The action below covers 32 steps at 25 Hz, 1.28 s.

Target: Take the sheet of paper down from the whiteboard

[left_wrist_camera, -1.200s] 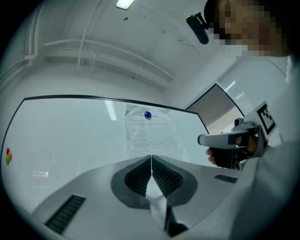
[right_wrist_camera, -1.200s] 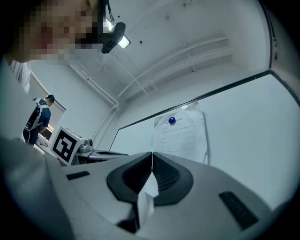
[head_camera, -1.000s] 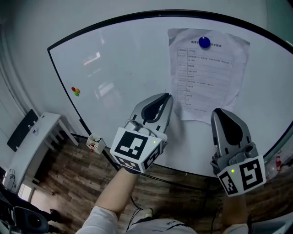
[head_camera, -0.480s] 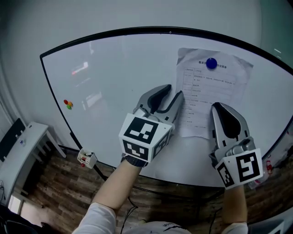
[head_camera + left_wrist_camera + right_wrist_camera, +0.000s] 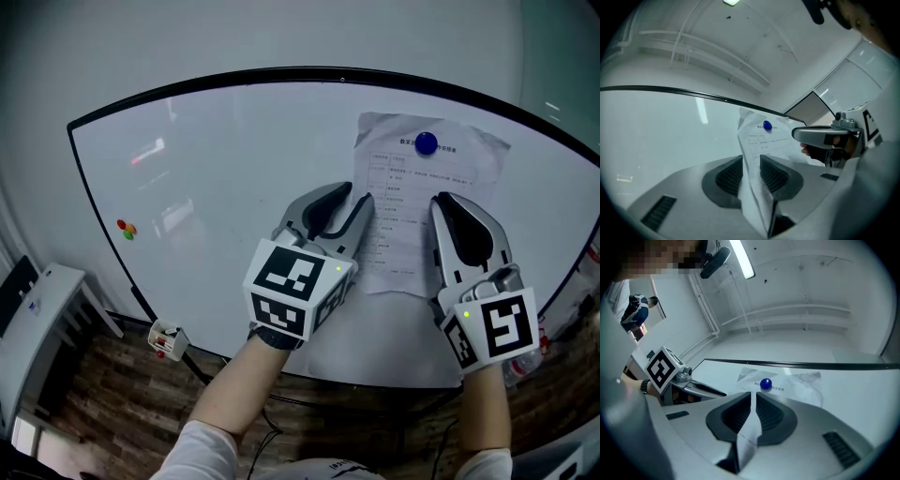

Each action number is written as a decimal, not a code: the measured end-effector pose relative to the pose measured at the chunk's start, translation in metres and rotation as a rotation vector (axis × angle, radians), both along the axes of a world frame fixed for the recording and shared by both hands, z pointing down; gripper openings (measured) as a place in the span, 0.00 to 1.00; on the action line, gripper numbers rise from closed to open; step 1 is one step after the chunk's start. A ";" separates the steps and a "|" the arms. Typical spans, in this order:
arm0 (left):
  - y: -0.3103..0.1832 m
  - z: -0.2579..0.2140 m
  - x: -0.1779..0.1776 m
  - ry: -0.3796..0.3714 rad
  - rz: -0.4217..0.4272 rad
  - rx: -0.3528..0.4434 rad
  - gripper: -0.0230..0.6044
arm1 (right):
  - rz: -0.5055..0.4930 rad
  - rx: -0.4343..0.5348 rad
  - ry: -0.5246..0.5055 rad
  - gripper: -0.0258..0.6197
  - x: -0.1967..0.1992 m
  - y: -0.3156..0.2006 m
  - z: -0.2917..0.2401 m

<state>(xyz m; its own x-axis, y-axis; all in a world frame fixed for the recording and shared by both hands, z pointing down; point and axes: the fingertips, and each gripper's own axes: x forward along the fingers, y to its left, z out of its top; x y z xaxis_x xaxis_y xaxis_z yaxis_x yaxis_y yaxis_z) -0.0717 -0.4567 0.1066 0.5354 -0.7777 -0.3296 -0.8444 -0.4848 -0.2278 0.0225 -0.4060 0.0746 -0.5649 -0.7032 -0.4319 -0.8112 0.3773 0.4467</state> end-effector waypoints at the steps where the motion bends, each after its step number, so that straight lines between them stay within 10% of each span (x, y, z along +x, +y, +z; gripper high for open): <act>1: 0.000 0.000 0.000 0.003 0.002 -0.004 0.24 | 0.008 0.009 0.005 0.08 0.000 -0.001 -0.004; 18: -0.002 -0.002 -0.001 0.003 0.013 0.009 0.06 | 0.168 0.103 0.141 0.28 -0.019 -0.033 -0.046; 32: -0.001 -0.003 0.005 0.000 0.015 0.048 0.06 | 0.319 0.133 0.212 0.24 -0.018 -0.045 -0.052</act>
<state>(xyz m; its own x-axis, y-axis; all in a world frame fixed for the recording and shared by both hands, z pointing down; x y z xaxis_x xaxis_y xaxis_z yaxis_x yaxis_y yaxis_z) -0.0665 -0.4580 0.1036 0.5467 -0.7527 -0.3669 -0.8372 -0.4859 -0.2509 0.0046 -0.4512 0.0230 -0.4135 -0.8033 -0.4286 -0.7631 0.0490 0.6444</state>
